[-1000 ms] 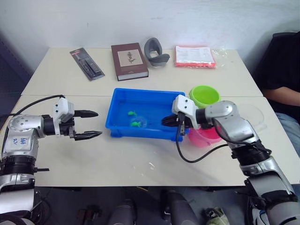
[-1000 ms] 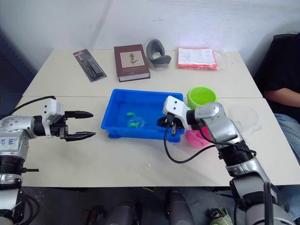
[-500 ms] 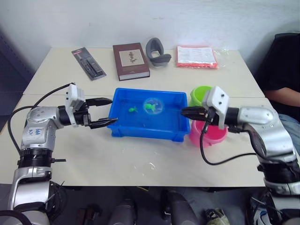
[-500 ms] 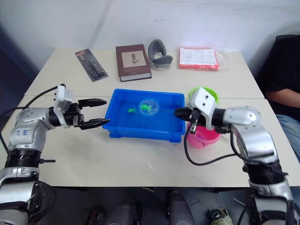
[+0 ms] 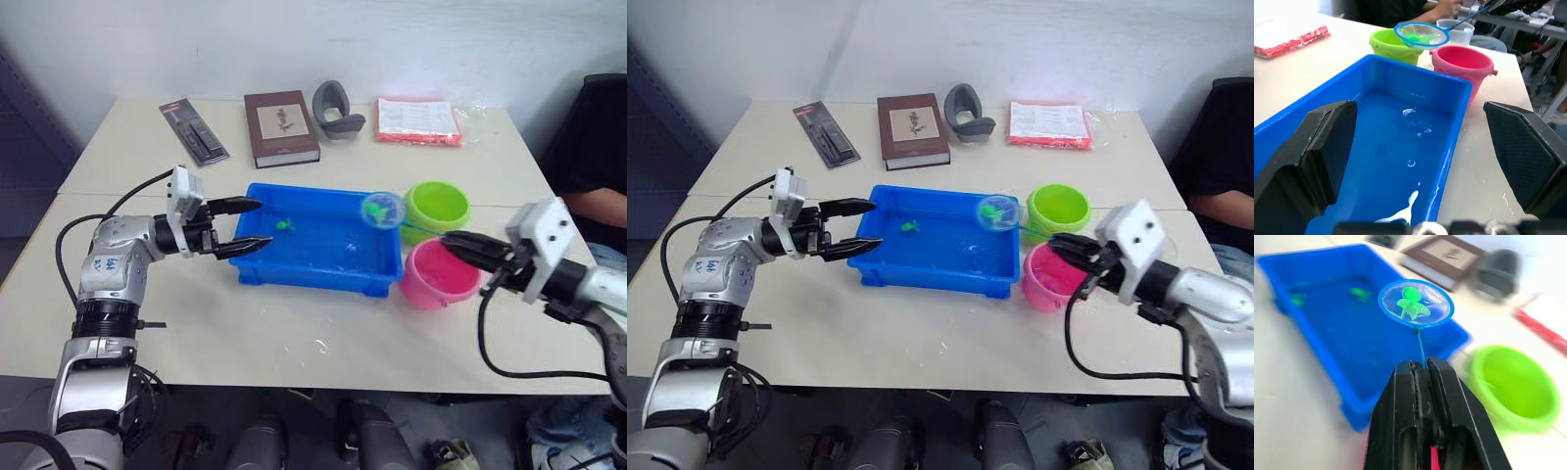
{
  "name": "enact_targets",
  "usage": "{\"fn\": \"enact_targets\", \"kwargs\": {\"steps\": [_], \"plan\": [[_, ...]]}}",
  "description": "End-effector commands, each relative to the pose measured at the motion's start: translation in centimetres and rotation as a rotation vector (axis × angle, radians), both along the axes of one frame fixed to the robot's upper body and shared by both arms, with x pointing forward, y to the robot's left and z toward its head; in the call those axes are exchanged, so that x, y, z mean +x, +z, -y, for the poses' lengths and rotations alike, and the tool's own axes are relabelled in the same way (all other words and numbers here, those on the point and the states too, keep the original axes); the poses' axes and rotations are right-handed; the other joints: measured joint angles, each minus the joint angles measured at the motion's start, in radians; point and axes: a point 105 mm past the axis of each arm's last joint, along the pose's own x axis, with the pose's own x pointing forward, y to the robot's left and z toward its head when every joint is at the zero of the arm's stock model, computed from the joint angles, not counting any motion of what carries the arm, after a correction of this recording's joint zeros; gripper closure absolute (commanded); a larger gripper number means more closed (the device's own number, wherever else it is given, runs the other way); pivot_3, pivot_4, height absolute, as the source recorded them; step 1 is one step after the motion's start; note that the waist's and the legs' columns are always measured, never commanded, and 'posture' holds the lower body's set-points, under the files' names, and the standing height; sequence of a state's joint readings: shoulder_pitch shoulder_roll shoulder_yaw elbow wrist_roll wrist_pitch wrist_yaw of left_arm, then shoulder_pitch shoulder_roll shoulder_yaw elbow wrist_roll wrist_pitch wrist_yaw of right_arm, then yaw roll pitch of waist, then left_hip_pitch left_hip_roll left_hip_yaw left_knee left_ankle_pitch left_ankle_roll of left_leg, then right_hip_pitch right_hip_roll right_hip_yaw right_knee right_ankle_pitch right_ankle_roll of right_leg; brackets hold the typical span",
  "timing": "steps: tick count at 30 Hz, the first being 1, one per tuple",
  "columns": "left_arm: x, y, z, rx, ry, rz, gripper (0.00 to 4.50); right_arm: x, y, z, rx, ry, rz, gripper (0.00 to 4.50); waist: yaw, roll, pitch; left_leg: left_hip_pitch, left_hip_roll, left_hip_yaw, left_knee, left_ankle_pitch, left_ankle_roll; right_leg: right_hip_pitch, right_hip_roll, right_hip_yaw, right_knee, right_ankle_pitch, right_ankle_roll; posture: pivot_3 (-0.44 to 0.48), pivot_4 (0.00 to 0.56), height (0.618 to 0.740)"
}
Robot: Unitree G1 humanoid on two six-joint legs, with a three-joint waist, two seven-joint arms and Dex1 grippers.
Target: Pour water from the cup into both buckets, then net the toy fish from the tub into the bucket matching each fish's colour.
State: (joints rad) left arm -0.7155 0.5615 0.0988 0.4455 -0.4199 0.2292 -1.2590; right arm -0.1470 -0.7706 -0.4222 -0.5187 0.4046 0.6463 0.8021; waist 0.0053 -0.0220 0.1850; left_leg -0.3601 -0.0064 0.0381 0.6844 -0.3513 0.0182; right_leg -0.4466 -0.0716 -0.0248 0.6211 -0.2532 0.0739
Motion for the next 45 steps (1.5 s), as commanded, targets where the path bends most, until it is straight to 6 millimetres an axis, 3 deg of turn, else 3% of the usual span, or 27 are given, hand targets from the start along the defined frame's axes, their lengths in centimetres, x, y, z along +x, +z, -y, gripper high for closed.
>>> {"fn": "enact_targets", "kwargs": {"steps": [1, 8, 15, 21, 25, 36, 42, 45], "plan": [[0.4, 1.4, 0.4, -0.021, 0.002, 0.053, 0.03, 0.3, 1.9, 3.9, -0.05, -0.164, 0.109, 4.5, 0.0, 0.0, 0.0, 0.0, 0.0, 0.0, 0.0, 0.0, 0.0, 0.0, 0.0, 0.0, 0.0, 0.0, 0.0, 0.0, 0.15, 0.74], [0.1, 1.2, 1.1, -0.024, -0.027, 0.04, 0.03, 1.4, 0.8, 7.0, -0.211, -0.298, 0.186, 4.5, -0.004, 0.0, 0.0, 0.001, 0.0, 0.002, 0.0, 0.0, 0.0, 0.0, 0.001, 0.002, 0.0, 0.0, 0.0, 0.0, 0.15, 0.74], [-0.1, 1.0, 1.6, -0.026, -0.047, 0.032, 0.03, 2.8, 0.1, 7.2, -0.375, -0.332, 0.289, 4.5, -0.006, 0.0, 0.0, 0.002, 0.0, 0.002, 0.0, 0.0, 0.0, 0.0, 0.002, 0.003, 0.001, 0.0, 0.0, 0.0, 0.15, 0.74], [-0.1, 1.0, 1.8, -0.03, -0.053, 0.033, 0.03, 3.7, -1.5, 7.0, -0.906, -0.218, 0.41, 4.5, -0.006, 0.0, 0.0, 0.002, 0.0, 0.003, 0.0, 0.0, 0.0, 0.0, 0.002, 0.003, 0.001, 0.0, 0.0, 0.0, 0.15, 0.74], [-0.2, 1.0, 2.0, -0.032, -0.058, 0.036, 0.03, 3.9, -0.4, 6.9, -1.128, -0.205, 0.576, 4.5, -0.006, 0.0, 0.0, 0.002, 0.0, 0.003, 0.0, 0.001, -0.001, 0.0, 0.002, 0.003, 0.0, 0.0, 0.0, 0.0, 0.15, 0.74], [-0.4, 0.7, 2.7, -0.04, -0.075, 0.05, 0.03, 4.3, -0.6, 5.9, -1.338, -0.042, 0.712, 4.5, -0.009, 0.0, 0.0, 0.003, 0.0, 0.004, 0.0, 0.001, -0.001, 0.0, 0.003, 0.005, 0.001, 0.0, 0.0, 0.0, 0.15, 0.74], [-0.2, 0.7, 2.7, -0.037, -0.072, 0.066, 0.03, 4.7, -0.1, 5.9, -1.353, -0.038, 0.72, 4.5, -0.008, 0.0, 0.0, 0.003, 0.001, 0.005, 0.0, 0.001, -0.001, 0.001, 0.005, 0.006, 0.001, 0.0, 0.0, 0.0, 0.15, 0.74], [-0.2, 0.6, 2.5, -0.03, -0.068, 0.071, 0.03, 4.7, 0.1, 5.8, -1.256, -0.064, 0.693, 4.5, -0.008, 0.0, 0.0, 0.003, 0.001, 0.005, 0.0, 0.001, -0.001, 0.001, 0.005, 0.006, 0.001, 0.0, 0.0, 0.0, 0.15, 0.74]]}}
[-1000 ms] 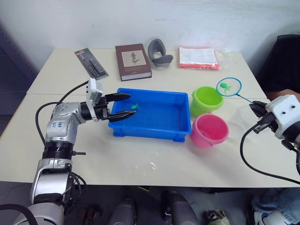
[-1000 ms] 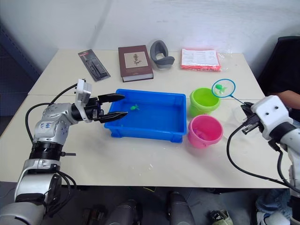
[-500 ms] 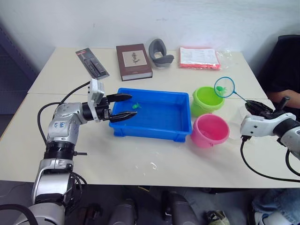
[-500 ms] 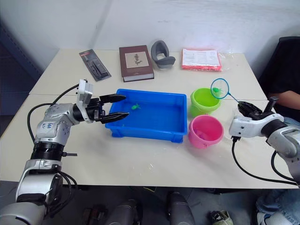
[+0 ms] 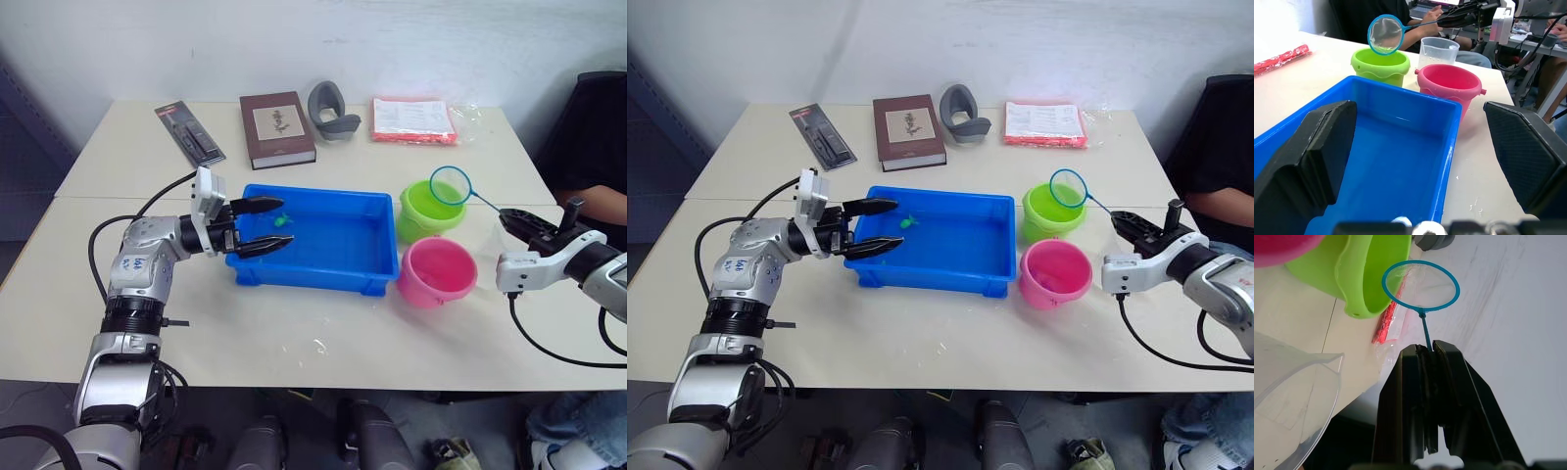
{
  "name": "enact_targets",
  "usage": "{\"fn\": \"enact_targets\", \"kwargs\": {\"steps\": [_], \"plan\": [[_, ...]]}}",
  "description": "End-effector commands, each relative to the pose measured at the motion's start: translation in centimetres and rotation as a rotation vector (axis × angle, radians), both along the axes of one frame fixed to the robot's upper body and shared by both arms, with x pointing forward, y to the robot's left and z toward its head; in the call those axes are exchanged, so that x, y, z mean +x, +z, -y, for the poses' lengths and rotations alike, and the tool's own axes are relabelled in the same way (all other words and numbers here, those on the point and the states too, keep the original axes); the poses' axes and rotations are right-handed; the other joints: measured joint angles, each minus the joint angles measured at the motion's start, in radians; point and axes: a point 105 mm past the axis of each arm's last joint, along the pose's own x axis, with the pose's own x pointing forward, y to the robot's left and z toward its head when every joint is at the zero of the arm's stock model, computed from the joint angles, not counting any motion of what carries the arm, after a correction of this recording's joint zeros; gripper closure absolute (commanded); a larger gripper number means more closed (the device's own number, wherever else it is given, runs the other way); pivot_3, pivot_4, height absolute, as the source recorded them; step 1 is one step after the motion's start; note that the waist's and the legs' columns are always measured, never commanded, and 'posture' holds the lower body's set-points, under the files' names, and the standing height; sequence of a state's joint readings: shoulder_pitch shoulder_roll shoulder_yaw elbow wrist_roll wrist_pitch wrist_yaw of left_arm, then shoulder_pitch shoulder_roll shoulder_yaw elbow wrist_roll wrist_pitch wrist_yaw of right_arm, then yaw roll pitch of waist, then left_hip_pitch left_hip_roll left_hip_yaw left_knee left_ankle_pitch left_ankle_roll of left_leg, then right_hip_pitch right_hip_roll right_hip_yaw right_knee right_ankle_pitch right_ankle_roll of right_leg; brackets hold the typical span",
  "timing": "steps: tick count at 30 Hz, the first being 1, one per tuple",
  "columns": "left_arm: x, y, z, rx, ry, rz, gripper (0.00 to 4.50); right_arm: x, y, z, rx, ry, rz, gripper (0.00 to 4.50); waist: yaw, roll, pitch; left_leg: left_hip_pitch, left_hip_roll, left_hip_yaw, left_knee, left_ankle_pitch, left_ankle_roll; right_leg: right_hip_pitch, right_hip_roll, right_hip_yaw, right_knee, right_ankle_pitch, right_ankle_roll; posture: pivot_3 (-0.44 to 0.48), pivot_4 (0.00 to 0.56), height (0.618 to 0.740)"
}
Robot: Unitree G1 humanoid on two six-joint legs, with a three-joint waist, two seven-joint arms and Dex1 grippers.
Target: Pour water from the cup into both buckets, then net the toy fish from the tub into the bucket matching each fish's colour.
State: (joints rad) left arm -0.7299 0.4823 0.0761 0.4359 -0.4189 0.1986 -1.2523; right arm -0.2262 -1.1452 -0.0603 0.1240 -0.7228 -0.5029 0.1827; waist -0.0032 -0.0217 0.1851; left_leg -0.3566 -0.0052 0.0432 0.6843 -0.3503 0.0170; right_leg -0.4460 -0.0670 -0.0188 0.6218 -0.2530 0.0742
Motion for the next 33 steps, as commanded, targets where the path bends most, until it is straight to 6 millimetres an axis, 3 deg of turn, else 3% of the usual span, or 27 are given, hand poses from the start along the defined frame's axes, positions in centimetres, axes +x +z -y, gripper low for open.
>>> {"fn": "enact_targets", "kwargs": {"steps": [1, 3, 5, 7, 9, 11, 14, 18, 25, 33], "plan": [[-0.2, 0.5, -0.3, 0.011, 0.004, 0.045, 0.03, 0.0, 2.5, -0.5, 0.176, 0.015, 0.047, 4.5, 0.0, 0.0, 0.0, 0.0, 0.0, 0.0, 0.0, 0.0, 0.0, 0.0, 0.0, 0.0, 0.0, 0.0, 0.0, 0.0, 0.15, 0.74], [-0.1, 0.6, -1.3, 0.008, 0.035, 0.044, 0.03, 0.3, 3.8, -2.2, 0.499, 0.057, -0.001, 4.5, -0.004, -0.001, 0.0, 0.0, 0.001, 0.0, 0.0, 0.0, 0.0, 0.001, 0.001, 0.0, 0.0, 0.0, 0.0, 0.0, 0.15, 0.74], [-0.1, 0.7, -2.9, 0.0, 0.073, 0.032, 0.03, 0.3, 4.2, -5.7, 0.768, 0.175, -0.176, 4.5, -0.015, -0.001, 0.0, 0.002, 0.002, 0.001, 0.0, 0.0, 0.0, 0.002, 0.002, 0.001, -0.001, 0.001, 0.0, 0.0, 0.15, 0.74], [-0.1, 0.6, -4.2, 0.005, 0.102, 0.02, 0.03, 0.1, 4.2, -8.1, 0.906, 0.242, -0.325, 4.5, -0.023, 0.0, 0.0, 0.002, 0.003, 0.001, 0.0, 0.0, -0.001, 0.002, 0.003, 0.001, 0.001, 0.001, 0.0, 0.0, 0.15, 0.74], [-0.2, 0.3, -5.5, 0.022, 0.136, 0.01, 0.03, -0.5, 2.8, -10.3, 0.989, 0.255, -0.538, 4.5, -0.023, 0.0, 0.0, 0.002, 0.004, -0.001, 0.0, 0.0, -0.002, 0.002, 0.003, 0.0, 0.001, 0.0, 0.0, 0.0, 0.15, 0.74], [-0.6, 0.0, -6.8, 0.048, 0.164, 0.002, 0.03, -1.1, 1.3, -12.6, 0.963, 0.27, -0.702, 4.5, -0.022, 0.0, 0.0, 0.002, 0.004, -0.002, 0.0, 0.0, -0.001, 0.002, 0.002, -0.001, 0.001, 0.0, 0.0, 0.0, 0.15, 0.74], [-1.3, -0.2, -8.7, 0.072, 0.203, -0.015, 0.03, -1.0, 0.2, -14.8, 0.896, 0.289, -0.79, 4.5, -0.022, 0.0, 0.0, 0.001, 0.003, -0.002, 0.0, -0.001, 0.0, 0.002, 0.0, -0.001, 0.0, 0.0, 0.0, 0.0, 0.15, 0.74], [-2.5, -1.0, -10.5, 0.165, 0.212, -0.005, 0.03, 1.3, -0.8, -14.7, 0.638, 0.233, -0.743, 4.5, -0.021, 0.0, 0.0, 0.0, 0.0, -0.002, 0.0, -0.001, 0.001, 0.0, -0.005, -0.002, 0.0, 0.0, 0.0, 0.0, 0.15, 0.74], [-3.7, -1.4, -10.9, 0.303, 0.153, -0.018, 0.03, 3.8, -1.8, -17.1, 0.558, 0.29, -0.85, 4.5, -0.025, 0.0, 0.0, -0.001, -0.001, -0.003, 0.0, -0.001, 0.001, 0.0, -0.006, -0.004, -0.001, 0.0, 0.0, 0.0, 0.15, 0.74], [-3.4, -0.6, -11.2, 0.451, 0.16, 0.027, 0.03, 4.4, -3.9, -21.4, 0.466, 0.367, -1.055, 4.5, -0.029, 0.0, 0.0, -0.001, 0.0, -0.002, 0.0, -0.001, 0.001, -0.001, -0.005, -0.005, 0.001, 0.0, 0.0, 0.0, 0.15, 0.74]]}}
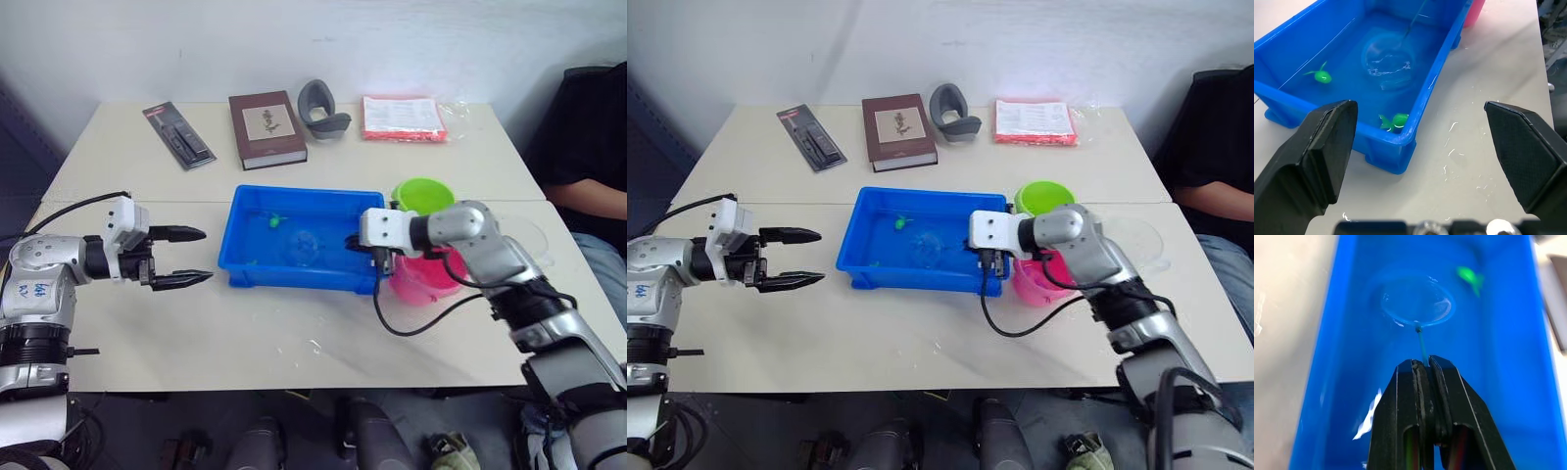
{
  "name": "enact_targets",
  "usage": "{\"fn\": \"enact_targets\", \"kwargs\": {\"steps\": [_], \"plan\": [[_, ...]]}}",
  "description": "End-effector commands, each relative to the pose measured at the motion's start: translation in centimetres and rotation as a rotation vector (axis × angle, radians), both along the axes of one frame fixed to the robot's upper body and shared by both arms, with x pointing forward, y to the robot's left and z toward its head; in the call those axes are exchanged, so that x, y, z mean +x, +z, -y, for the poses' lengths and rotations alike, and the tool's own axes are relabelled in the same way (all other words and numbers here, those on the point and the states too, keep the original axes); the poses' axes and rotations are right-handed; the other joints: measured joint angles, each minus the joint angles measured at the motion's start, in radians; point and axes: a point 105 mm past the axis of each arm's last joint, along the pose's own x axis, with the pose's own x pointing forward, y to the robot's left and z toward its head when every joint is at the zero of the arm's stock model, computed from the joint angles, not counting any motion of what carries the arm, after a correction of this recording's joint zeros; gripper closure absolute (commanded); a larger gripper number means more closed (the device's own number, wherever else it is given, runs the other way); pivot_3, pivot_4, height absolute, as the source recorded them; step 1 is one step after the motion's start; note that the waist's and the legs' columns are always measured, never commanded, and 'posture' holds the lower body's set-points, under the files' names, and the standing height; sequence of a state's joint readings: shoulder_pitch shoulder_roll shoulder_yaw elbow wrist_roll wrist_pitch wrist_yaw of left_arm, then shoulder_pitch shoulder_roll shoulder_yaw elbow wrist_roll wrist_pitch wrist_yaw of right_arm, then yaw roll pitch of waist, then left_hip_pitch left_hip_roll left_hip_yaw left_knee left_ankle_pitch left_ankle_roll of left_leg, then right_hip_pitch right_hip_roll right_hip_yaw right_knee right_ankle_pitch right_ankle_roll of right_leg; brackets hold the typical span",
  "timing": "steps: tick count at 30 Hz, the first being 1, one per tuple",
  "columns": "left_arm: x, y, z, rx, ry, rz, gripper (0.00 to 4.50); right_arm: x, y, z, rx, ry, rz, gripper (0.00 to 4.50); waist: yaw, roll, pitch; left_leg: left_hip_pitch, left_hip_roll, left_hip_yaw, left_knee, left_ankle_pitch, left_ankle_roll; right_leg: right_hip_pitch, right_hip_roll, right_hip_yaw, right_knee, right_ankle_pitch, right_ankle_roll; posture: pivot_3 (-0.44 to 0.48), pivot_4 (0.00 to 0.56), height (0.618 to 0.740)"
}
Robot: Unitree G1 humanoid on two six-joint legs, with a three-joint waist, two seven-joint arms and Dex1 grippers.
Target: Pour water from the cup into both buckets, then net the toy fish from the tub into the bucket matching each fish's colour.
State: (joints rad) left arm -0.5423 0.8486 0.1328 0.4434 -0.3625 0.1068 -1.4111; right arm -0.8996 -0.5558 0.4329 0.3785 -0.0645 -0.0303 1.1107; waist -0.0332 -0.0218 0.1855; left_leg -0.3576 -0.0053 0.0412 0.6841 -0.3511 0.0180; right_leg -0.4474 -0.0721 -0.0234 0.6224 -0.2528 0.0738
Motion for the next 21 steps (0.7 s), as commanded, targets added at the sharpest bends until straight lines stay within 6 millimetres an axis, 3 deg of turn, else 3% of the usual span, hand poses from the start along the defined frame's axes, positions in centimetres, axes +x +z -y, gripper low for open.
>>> {"fn": "enact_targets", "kwargs": {"steps": [1, 4, 12, 21], "plan": [[0.5, 2.0, 0.1, 0.102, -0.006, 0.073, 0.03, 0.1, 0.1, -1.6, -0.022, 0.066, -0.023, 4.5, 0.001, 0.0, 0.0, 0.0, 0.0, 0.0, 0.0, 0.0, 0.0, 0.0, 0.0, 0.0, 0.0, 0.0, 0.0, 0.0, 0.15, 0.74], [1.3, 3.1, 1.1, 0.091, -0.025, 0.097, 0.03, 0.2, 0.1, -2.8, -0.012, 0.093, -0.033, 4.5, 0.006, 0.0, 0.0, -0.001, 0.0, -0.001, 0.0, 0.0, 0.0, 0.0, -0.001, -0.001, 0.0, 0.0, 0.0, 0.0, 0.15, 0.74], [2.3, 3.2, 1.8, 0.149, -0.047, 0.093, 0.03, 0.0, 0.0, -5.4, 0.078, 0.134, -0.104, 4.5, -0.005, 0.0, 0.0, -0.002, -0.001, -0.001, 0.001, 0.0, 0.0, -0.001, -0.002, -0.006, 0.0, 0.0, 0.0, 0.0, 0.15, 0.74], [2.4, 2.9, 1.4, 0.127, -0.013, 0.073, 0.03, -0.2, 1.7, -5.2, 0.282, 0.079, -0.224, 4.5, -0.011, 0.0, 0.0, -0.017, 0.0, -0.001, 0.008, 0.0, -0.001, -0.015, -0.004, -0.01, 0.006, 0.0, 0.0, 0.0, 0.15, 0.74]]}}
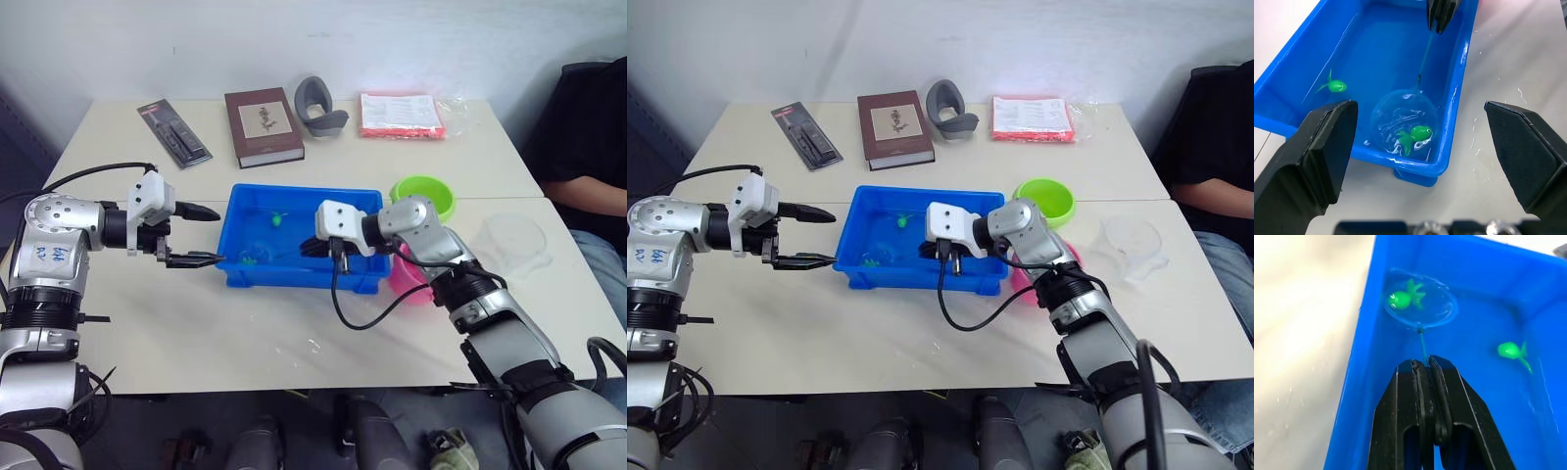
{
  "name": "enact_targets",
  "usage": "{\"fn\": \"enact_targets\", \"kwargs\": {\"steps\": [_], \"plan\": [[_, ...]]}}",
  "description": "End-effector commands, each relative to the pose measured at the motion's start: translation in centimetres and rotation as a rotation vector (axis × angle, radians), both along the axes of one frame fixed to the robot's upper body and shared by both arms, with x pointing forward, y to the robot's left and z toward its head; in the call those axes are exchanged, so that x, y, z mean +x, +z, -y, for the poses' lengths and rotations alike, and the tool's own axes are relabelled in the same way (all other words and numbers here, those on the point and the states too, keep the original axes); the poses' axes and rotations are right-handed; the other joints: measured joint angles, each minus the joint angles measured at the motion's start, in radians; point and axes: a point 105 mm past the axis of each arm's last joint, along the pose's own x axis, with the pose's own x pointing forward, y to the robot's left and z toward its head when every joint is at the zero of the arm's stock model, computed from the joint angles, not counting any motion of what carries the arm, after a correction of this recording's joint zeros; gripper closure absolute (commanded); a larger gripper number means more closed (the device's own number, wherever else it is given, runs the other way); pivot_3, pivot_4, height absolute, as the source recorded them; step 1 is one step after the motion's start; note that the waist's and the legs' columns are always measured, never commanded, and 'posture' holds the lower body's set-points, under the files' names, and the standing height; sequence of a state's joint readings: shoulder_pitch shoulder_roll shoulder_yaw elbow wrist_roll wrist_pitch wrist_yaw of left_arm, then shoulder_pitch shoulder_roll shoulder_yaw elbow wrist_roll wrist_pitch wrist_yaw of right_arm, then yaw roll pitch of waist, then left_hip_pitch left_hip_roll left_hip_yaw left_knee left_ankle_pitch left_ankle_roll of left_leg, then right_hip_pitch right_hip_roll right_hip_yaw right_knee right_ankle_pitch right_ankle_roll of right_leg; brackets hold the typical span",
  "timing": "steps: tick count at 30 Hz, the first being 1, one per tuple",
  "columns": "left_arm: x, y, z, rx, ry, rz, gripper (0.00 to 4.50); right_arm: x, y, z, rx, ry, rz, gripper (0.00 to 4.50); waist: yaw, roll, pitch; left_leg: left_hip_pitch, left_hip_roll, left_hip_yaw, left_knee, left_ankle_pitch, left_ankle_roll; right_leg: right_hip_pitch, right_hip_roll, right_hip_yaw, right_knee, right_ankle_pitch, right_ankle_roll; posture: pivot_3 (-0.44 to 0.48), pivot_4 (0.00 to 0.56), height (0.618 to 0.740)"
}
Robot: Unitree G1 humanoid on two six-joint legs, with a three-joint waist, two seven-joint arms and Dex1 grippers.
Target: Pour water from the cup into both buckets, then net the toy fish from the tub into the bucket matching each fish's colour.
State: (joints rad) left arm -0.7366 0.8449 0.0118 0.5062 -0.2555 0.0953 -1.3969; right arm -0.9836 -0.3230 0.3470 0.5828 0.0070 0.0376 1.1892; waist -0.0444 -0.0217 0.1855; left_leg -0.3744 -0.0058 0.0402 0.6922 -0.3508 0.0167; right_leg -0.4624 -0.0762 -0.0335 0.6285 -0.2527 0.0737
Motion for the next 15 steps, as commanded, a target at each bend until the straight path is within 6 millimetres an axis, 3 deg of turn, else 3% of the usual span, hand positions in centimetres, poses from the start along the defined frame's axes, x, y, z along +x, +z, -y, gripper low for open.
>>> {"fn": "enact_targets", "kwargs": {"steps": [1, 10, 15], "plan": [[0.0, 0.6, -0.7, -0.017, 0.029, 0.021, 0.03, -0.3, 1.9, 0.0, 0.108, -0.005, -0.022, 4.5, 0.0, 0.0, 0.0, 0.0, 0.0, 0.0, 0.0, 0.0, 0.0, 0.0, -0.001, -0.002, 0.0, 0.0, 0.0, 0.0, 0.15, 0.74], [0.3, 0.8, -1.7, -0.172, 0.112, 0.028, 0.03, -0.2, 2.7, 2.1, 0.172, -0.077, -0.036, 4.5, 0.006, 0.0, 0.0, -0.001, 0.0, 0.0, 0.002, 0.0, 0.0, 0.0, -0.002, -0.004, 0.001, 0.0, 0.0, 0.0, 0.15, 0.74], [-0.4, 1.3, -1.8, -0.246, 0.097, 0.021, 0.03, -1.0, 3.0, 4.4, 0.175, -0.111, -0.01, 4.5, 0.014, 0.0, 0.0, -0.001, 0.0, 0.0, 0.002, 0.0, 0.0, 0.0, -0.002, -0.004, 0.001, 0.0, 0.0, 0.0, 0.15, 0.74]]}}
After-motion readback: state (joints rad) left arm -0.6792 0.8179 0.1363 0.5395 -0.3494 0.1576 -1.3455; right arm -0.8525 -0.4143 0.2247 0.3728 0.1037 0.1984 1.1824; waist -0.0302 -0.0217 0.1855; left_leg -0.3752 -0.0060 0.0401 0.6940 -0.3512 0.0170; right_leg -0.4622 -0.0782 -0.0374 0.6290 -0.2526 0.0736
